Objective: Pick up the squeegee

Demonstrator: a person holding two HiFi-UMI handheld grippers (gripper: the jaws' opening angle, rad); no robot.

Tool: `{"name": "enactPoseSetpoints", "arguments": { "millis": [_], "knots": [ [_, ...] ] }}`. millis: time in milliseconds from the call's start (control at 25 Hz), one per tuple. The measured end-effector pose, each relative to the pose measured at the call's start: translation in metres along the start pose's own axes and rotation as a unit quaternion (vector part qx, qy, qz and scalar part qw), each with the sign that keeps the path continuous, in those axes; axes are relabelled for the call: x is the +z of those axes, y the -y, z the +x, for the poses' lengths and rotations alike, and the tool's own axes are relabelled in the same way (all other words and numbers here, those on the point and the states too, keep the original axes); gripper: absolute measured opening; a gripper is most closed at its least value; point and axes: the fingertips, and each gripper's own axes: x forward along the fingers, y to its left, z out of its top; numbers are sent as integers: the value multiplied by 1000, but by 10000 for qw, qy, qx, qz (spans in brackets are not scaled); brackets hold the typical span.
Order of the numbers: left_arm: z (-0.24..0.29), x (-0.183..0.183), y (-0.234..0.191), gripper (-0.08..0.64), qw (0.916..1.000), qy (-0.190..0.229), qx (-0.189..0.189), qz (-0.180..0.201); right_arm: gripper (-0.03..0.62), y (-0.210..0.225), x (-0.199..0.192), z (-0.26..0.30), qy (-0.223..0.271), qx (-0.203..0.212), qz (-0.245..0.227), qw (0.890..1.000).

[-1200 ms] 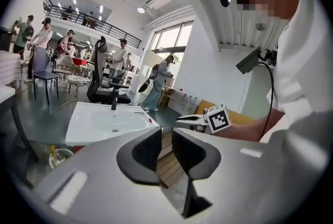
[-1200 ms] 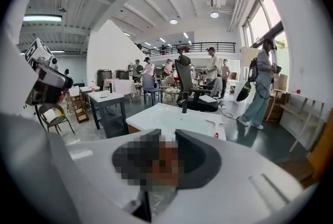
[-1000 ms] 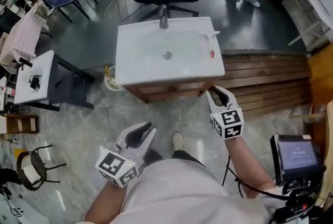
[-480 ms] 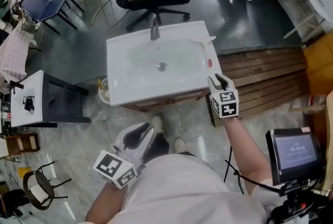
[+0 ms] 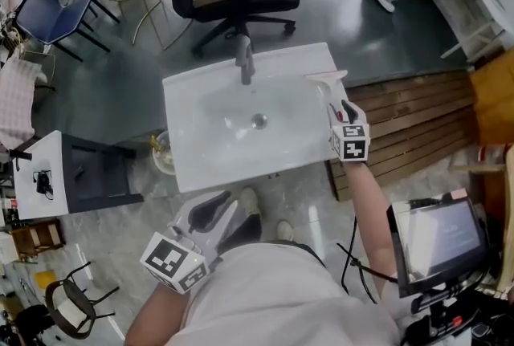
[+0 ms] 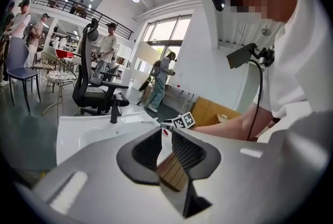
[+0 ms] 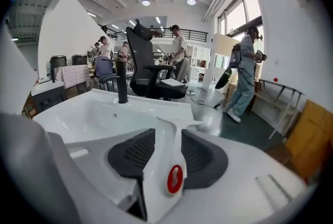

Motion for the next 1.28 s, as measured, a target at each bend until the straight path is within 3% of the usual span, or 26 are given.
{"name": "enactPoseSetpoints", "arguments": {
  "millis": [280,600,760,1280],
  "knots": [
    [10,0,-41,67,9998,-173,65,-93,144,19,-5,59,-286,-303,-90,9991],
    [12,-5,-64,67,9993,-271,153,-189,144,29,-16,84,-429,-433,-28,9981],
    [13,-7,-69,67,9991,-305,207,-216,106,33,-17,87,-421,-549,32,9976],
    [15,-1,-51,67,9994,-206,230,-175,100,33,-15,70,-448,-406,116,9981]
  ]
}}
